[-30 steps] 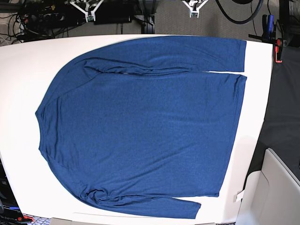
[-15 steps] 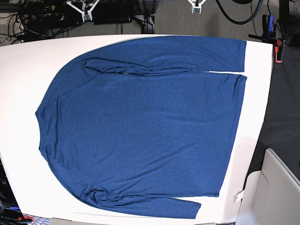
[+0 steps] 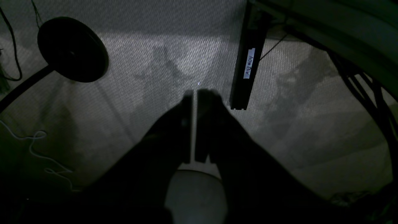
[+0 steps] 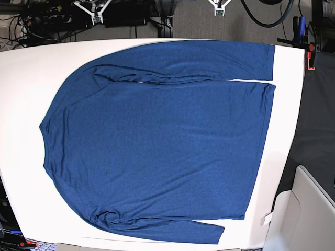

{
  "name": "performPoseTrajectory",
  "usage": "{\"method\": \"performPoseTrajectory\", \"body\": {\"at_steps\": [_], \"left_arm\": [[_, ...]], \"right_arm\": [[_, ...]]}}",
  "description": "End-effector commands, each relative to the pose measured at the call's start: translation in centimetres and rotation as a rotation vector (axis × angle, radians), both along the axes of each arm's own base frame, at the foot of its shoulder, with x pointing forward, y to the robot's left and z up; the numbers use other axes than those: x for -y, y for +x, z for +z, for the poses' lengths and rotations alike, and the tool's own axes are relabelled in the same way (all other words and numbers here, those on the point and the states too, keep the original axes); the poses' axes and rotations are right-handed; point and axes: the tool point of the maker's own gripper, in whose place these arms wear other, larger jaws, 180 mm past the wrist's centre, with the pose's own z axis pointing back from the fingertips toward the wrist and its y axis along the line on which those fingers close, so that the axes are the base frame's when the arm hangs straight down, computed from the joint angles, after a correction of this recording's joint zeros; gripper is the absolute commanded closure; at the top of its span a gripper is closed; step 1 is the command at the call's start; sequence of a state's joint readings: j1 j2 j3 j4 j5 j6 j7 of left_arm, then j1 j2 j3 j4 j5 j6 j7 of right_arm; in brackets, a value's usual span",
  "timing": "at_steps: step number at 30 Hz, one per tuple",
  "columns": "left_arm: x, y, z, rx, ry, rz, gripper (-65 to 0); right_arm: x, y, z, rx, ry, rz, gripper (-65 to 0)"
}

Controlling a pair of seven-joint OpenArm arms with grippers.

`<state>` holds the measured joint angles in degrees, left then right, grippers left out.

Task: Fold the T-shirt properly

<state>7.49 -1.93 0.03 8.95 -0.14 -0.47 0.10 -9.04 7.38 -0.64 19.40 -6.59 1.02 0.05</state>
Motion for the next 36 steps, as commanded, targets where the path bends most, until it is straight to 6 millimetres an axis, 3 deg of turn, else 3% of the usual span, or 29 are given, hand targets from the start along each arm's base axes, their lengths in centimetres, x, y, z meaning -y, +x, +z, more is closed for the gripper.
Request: {"method": "performPoseTrajectory", "body": {"at_steps": [1,11,15,18,24,29,33,36], "left_arm": [[-0.4,-0.5,0.0,-0.005,0.007,-0.001,-0.1],[-0.1,-0.5,0.0,-0.003,0.003,-0.001,-0.1],[-0.6,-3.0,0.4,-0.023,0.012,-0.003,0.0],[-2.6,-5.0,1.2,-0.007,0.045,-0.020,0.0],[-5.9,-7.7,4.0,0.050,0.103,-0.061,0.0],[-8.3,-6.6,7.4,0.160,0.145,-0.117,0.0],[-8.7,-5.7,10.4,0.241,0.155,-0.155,0.0],[-10.5,-5.0,13.6,0.302,0.206,-0.153,0.0]], "right_arm": [[0.3,0.0,0.1,0.007,-0.007,-0.001,-0.2],[0.1,-0.4,0.1,0.001,-0.003,0.000,-0.2],[0.4,-2.7,0.6,-0.009,-0.009,0.011,-0.2],[2.3,-3.2,2.0,0.032,-0.036,0.045,-0.2],[4.9,-2.9,6.7,0.152,-0.076,0.154,-0.2],[4.4,-0.4,12.4,0.300,-0.067,0.258,-0.1],[3.0,0.7,16.3,0.382,-0.040,0.323,-0.1],[3.6,1.4,19.3,0.436,-0.064,0.330,-0.1]]}}
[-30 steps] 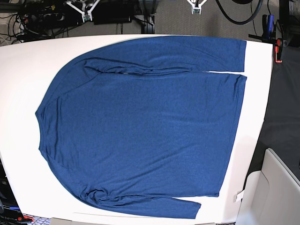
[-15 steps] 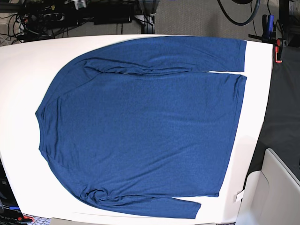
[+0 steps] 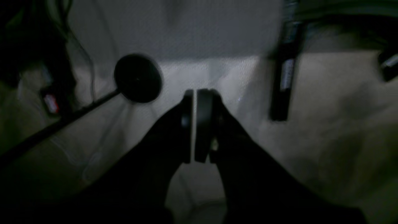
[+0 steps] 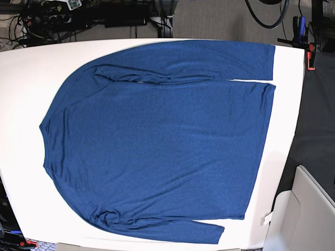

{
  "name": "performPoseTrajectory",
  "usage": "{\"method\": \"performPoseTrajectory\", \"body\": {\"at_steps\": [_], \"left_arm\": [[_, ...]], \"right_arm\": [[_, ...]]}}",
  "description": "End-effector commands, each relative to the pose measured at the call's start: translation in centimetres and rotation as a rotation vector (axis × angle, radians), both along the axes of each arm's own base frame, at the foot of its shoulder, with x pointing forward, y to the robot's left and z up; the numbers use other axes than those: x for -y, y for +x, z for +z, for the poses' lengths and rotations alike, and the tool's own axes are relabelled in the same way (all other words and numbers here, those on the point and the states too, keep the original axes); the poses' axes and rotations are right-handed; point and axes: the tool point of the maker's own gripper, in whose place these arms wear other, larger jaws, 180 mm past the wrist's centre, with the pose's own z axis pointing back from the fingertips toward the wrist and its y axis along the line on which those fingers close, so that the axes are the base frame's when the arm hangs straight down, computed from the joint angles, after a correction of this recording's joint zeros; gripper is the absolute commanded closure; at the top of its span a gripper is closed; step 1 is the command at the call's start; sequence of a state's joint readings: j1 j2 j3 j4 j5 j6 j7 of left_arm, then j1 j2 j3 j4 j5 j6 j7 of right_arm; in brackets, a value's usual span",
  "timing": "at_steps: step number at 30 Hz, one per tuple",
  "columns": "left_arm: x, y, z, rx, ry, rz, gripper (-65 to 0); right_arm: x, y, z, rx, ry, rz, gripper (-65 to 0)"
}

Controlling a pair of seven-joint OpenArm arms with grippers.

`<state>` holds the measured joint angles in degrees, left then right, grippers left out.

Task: Fold the T-shirt properly

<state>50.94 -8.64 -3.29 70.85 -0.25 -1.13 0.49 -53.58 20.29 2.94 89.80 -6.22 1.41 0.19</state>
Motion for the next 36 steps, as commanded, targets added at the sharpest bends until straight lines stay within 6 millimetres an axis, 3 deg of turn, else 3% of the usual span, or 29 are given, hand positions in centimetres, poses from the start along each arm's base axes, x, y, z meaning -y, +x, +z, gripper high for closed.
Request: {"method": "performPoseTrajectory", "body": {"at_steps": [1,5,10,14,17,20,27,33,36], "left_arm": [[-1.6,-0.5,1.6,0.011,0.043,-0.005,0.0],[-2.2,2.0,5.4,0.115,0.074,-0.017,0.0],[-1.3,7.2,10.3,0.252,0.084,-0.062,0.0],[-1.0,10.7,13.7,0.299,0.104,-0.062,0.0],[-1.1,12.6,15.3,0.326,0.120,-0.053,0.0],[-1.4,15.7,16.1,0.405,0.135,-0.048,0.0],[-1.8,20.4,17.3,0.528,0.147,-0.036,-0.1],[-2.7,23.9,16.0,0.416,0.141,0.070,-5.0],[-2.9,25.7,16.2,0.403,0.133,0.108,-7.5]], "right_arm": [[1.0,0.1,1.3,0.020,-0.026,-0.003,-0.1],[2.0,1.9,5.1,0.107,-0.062,0.003,-0.1],[2.0,6.0,11.3,0.267,-0.099,0.059,-0.1],[2.2,8.2,14.6,0.359,-0.131,0.088,-0.1],[3.1,9.9,15.7,0.418,-0.163,0.080,-0.1],[3.0,11.5,16.5,0.473,-0.164,0.077,-0.1],[3.0,15.1,17.5,0.552,-0.162,0.060,-1.0],[1.3,17.8,15.1,0.428,-0.097,0.059,-16.2],[0.9,18.7,15.2,0.434,-0.082,0.068,-19.0]]}}
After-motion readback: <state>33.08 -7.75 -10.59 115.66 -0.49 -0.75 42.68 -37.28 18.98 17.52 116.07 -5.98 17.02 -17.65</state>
